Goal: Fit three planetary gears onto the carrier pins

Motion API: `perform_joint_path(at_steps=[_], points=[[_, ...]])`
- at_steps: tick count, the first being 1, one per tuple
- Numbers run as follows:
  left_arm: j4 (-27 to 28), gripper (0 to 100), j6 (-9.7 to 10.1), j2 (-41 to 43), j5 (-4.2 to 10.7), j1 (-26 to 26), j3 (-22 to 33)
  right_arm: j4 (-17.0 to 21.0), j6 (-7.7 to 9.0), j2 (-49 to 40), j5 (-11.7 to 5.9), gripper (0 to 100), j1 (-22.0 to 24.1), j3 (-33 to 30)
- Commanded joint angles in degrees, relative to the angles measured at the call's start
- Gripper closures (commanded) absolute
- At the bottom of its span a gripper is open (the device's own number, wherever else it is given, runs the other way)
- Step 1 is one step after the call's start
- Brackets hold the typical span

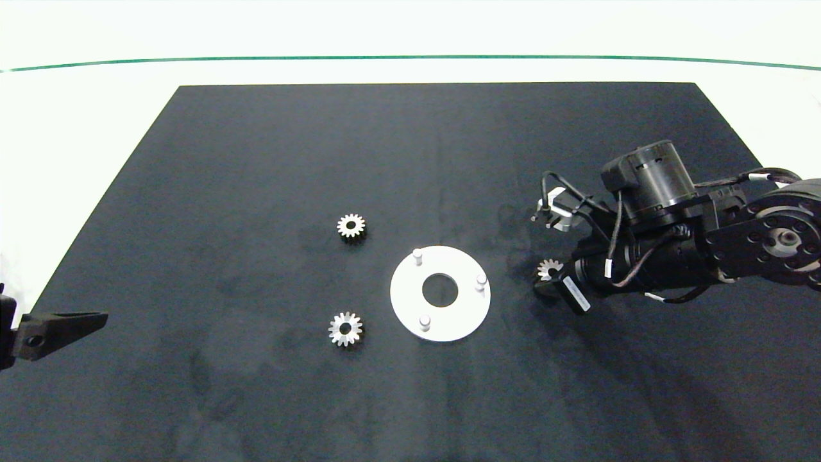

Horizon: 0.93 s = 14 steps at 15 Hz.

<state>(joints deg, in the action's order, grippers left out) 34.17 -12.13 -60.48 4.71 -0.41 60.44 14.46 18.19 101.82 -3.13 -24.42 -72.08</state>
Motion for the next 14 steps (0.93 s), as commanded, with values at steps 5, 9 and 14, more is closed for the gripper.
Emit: perform_joint_path(at_steps=[5,9,14], points=[[0.2,0,-0.09,0.01,0.04,-0.02,-0.06,0.13,0.0,-2.41,-1.35,75,-2.21,-0.78],[0.2,0,-0.09,0.01,0.04,0.15,-0.06,1.01,0.0,-4.87,-3.11,75,-7.05,-3.24],[0.2,0,-0.09,0.01,0.13,0.15,-0.06,5.05,-0.17,-3.91,-3.55,75,-11.97,-8.6]])
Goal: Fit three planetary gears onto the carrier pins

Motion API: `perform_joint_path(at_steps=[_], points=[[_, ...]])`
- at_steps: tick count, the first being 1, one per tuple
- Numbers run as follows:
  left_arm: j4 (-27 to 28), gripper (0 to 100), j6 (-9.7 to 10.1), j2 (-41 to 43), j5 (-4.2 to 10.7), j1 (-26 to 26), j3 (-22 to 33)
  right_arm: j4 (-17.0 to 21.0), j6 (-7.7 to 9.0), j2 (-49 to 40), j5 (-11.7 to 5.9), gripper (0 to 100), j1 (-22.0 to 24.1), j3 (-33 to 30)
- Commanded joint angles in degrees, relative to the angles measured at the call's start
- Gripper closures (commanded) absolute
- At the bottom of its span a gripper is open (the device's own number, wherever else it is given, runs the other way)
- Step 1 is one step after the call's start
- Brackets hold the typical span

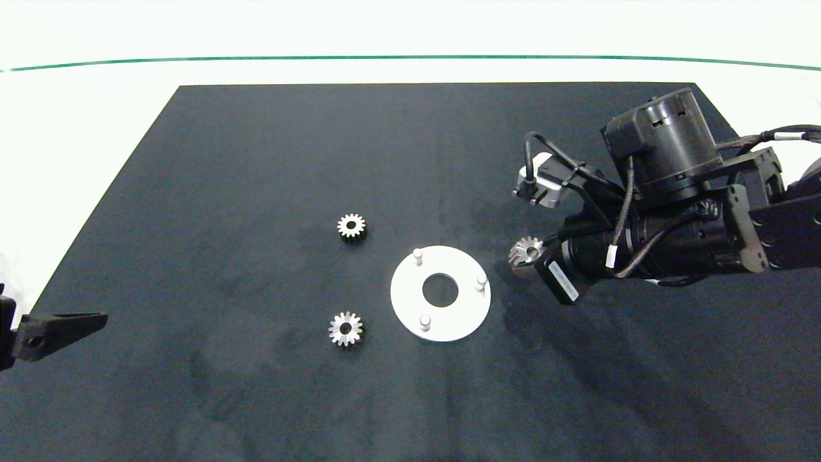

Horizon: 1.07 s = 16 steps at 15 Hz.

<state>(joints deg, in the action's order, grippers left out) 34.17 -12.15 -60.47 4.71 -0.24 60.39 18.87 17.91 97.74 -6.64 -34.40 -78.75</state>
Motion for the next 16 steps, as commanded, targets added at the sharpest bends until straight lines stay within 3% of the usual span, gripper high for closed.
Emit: perform_joint_path(at_steps=[1,12,16], points=[[0.2,0,-0.06,0.0,0.04,-0.02,-0.01,0.64,0.02,0.52,-0.04,75,-2.51,-2.11],[0.2,0,-0.06,0.0,0.13,-0.02,-0.1,0.38,-1.12,5.09,-0.04,75,-4.27,-2.11],[0.2,0,-0.06,0.0,0.04,-0.02,-0.1,-0.15,-2.79,6.67,-0.12,75,-4.27,-2.2]])
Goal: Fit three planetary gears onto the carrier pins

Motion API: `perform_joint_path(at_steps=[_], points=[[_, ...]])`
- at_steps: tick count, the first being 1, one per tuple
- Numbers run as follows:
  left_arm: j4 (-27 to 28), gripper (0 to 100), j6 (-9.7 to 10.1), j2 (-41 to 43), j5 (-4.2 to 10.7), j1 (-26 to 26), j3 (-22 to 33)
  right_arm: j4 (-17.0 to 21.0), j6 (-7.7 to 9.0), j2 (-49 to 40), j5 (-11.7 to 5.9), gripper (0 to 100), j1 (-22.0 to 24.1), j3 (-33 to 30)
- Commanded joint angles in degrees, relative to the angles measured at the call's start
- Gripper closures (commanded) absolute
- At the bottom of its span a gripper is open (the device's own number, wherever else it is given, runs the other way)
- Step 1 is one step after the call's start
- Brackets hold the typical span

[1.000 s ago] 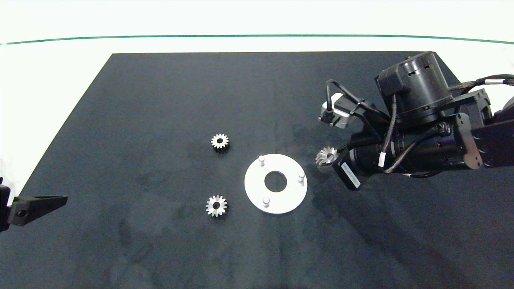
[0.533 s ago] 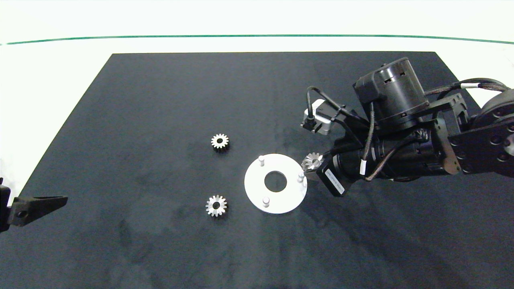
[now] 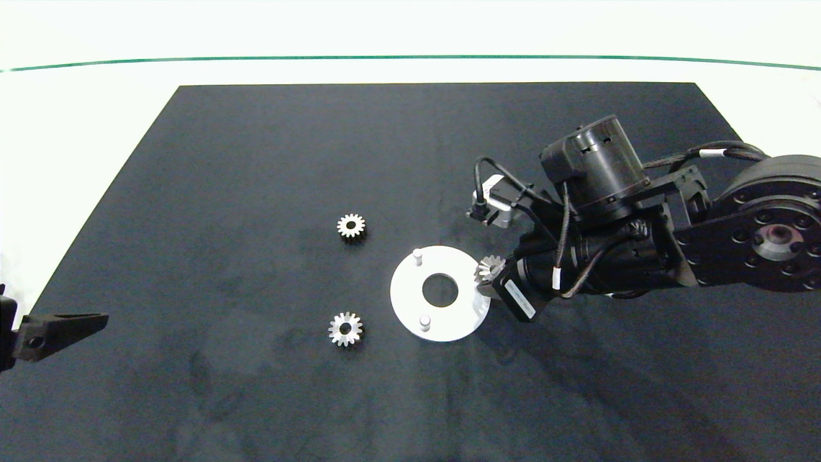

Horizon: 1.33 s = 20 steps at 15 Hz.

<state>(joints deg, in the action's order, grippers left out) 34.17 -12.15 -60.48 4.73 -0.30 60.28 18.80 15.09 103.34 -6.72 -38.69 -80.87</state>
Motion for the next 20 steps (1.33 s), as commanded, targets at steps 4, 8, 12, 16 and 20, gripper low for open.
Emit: perform_joint_path(at_steps=[4,8,12,16,20], points=[[0.2,0,-0.06,0.01,0.02,-0.05,0.1,-0.17,0.03,1.69,-0.05,75,0.02,-0.87],[0.2,0,-0.06,0.01,0.02,-0.05,0.01,-0.08,0.03,2.39,-0.05,75,0.11,-1.04],[0.11,0,-0.06,0.01,0.1,-0.05,0.01,-0.08,0.03,2.39,-0.05,75,0.11,-0.95],[0.11,0,-0.06,0.01,0.02,-0.05,0.1,-0.08,0.03,2.39,-0.05,0,0.11,-0.87],[0.11,0,-0.06,-0.08,0.1,0.04,0.01,-0.17,0.03,2.39,-0.05,0,0.11,-0.95]])
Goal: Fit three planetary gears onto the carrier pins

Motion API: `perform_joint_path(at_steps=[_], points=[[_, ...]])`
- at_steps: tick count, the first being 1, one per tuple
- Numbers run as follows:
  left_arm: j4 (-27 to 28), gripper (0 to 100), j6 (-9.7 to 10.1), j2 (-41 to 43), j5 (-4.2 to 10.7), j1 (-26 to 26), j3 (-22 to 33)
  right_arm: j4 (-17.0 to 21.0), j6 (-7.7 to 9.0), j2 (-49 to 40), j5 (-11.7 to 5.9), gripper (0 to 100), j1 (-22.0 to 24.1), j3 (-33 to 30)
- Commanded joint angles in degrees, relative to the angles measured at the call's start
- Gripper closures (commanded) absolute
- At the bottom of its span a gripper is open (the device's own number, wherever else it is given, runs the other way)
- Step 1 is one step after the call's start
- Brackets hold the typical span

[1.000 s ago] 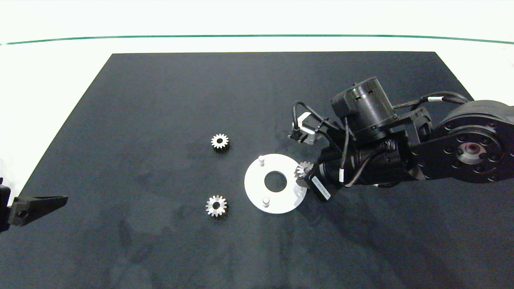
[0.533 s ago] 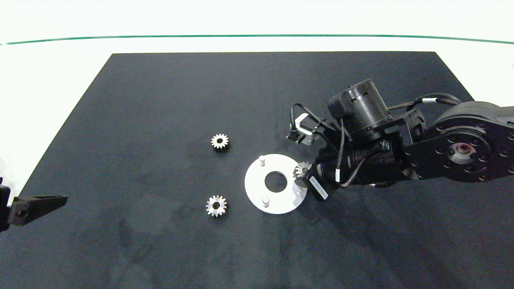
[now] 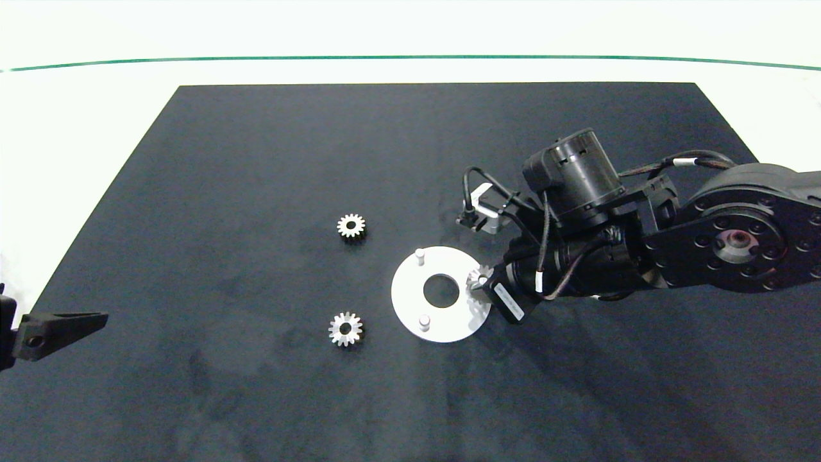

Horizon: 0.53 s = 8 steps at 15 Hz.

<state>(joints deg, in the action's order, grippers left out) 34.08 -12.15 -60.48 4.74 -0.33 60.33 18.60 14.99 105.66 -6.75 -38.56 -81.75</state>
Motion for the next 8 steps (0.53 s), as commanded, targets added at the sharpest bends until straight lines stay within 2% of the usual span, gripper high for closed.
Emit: perform_joint_path(at_steps=[1,3,4,5,6,8], points=[[0.28,0,-0.06,-0.17,0.0,0.07,-0.04,0.03,0.03,-0.01,-0.01,0,-0.03,-0.16],[0.28,0,-0.06,-0.61,-0.17,0.5,-0.13,0.12,0.03,-2.56,-0.1,0,0.06,0.54],[0.19,0,-0.06,-1.31,-0.35,0.59,-0.21,0.21,0.03,-6.25,-0.81,0,0.24,1.86],[0.1,0,0.11,-2.01,-0.44,0.94,-0.21,0.29,0.03,-9.15,-2.12,0,0.68,3.35],[0.19,0,0.38,-2.45,-0.44,1.56,-0.3,0.29,-0.23,-13.81,-4.5,0,1.47,5.9],[0.19,0,1.43,-1.92,-0.44,5.25,-0.74,0.65,-1.02,-24.36,-6.52,0,3.67,12.49]])
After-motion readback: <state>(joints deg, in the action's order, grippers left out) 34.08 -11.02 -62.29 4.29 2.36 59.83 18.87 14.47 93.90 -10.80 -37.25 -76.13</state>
